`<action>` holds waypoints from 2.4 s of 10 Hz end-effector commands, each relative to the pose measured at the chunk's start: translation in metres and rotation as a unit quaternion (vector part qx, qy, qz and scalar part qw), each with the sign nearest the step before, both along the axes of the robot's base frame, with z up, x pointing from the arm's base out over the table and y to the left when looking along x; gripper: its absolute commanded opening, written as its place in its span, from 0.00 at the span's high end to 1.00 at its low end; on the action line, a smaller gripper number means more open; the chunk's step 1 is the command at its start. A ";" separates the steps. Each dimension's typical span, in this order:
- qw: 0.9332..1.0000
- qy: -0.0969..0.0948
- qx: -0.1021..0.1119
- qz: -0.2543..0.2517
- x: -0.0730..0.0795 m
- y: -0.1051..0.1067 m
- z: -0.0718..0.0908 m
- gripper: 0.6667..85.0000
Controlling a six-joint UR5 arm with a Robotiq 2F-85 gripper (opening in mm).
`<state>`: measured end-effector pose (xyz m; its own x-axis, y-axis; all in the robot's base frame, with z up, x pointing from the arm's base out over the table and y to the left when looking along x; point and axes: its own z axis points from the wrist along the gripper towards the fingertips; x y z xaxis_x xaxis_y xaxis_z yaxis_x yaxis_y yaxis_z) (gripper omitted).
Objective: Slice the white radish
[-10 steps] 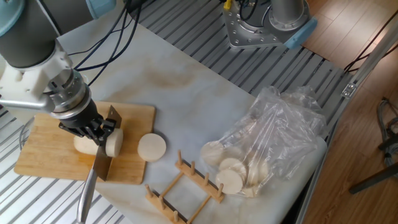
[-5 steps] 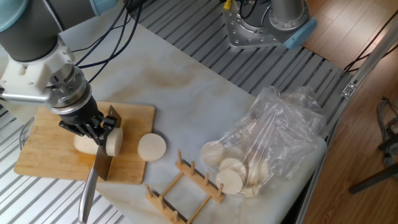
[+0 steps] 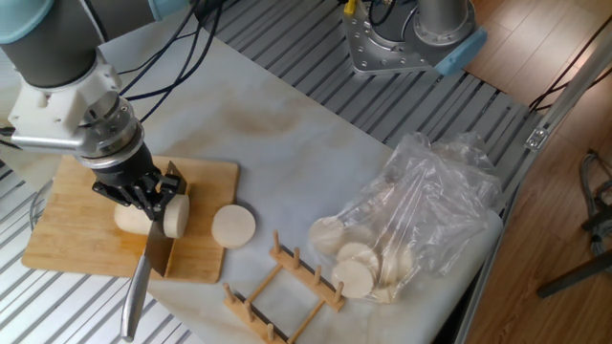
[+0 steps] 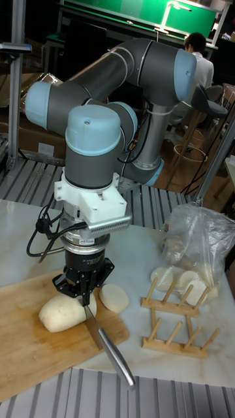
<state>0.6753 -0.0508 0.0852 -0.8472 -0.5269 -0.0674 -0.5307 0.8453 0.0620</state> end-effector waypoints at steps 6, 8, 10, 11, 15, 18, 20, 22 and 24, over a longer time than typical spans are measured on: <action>1.000 0.020 -0.011 -0.006 0.010 0.003 0.018 0.99; 1.000 0.017 -0.020 -0.012 0.018 0.011 0.015 0.99; 1.000 0.022 -0.017 -0.001 0.021 0.016 0.019 0.99; 1.000 0.022 -0.009 -0.003 0.023 0.021 0.020 0.99; 1.000 0.018 -0.016 -0.007 0.034 0.026 0.023 0.99; 0.999 0.027 -0.022 -0.022 0.033 0.031 0.032 0.99; 0.999 0.032 -0.018 -0.029 0.033 0.041 0.034 0.99; 0.999 0.038 -0.006 -0.038 0.030 0.052 0.032 0.99; 0.999 0.038 -0.009 -0.038 0.030 0.052 0.031 0.99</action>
